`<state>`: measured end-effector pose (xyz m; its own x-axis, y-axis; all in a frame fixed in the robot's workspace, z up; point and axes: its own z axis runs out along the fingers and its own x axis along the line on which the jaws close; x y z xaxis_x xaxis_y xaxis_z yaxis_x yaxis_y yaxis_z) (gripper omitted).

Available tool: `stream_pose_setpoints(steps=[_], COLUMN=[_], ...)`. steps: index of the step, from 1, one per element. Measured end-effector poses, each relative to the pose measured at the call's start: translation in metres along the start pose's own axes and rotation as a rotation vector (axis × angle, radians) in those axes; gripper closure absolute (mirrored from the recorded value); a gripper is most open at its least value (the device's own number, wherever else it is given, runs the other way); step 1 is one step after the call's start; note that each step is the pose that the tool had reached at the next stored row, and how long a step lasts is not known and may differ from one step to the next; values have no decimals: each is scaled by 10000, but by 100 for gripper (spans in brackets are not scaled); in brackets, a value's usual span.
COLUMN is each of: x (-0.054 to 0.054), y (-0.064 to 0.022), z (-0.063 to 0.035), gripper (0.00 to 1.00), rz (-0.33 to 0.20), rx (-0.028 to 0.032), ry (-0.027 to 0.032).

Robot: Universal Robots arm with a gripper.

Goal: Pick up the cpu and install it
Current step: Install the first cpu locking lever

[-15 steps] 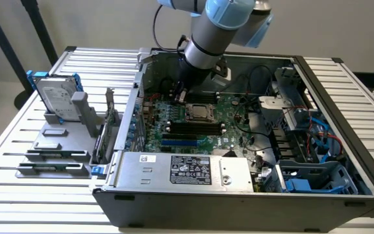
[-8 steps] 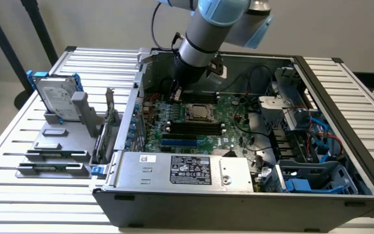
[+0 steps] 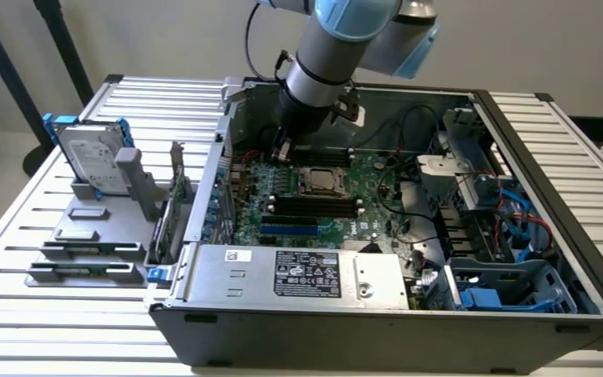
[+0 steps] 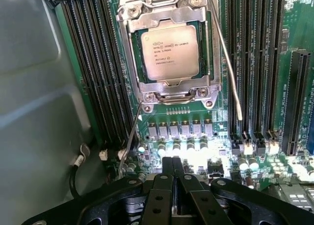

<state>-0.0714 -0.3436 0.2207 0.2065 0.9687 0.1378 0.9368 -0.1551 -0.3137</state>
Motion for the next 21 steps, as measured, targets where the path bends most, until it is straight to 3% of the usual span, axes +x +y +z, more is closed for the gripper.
stream_pose_setpoints(steps=[6, 17, 21], x=[-6, 0, 1], y=[-45, -136, -149], z=[-6, -110, -125], gripper=[89, 89, 89], rz=[421, 988, 1325], rx=[-43, -25, -64], ry=[257, 1026, 1252])
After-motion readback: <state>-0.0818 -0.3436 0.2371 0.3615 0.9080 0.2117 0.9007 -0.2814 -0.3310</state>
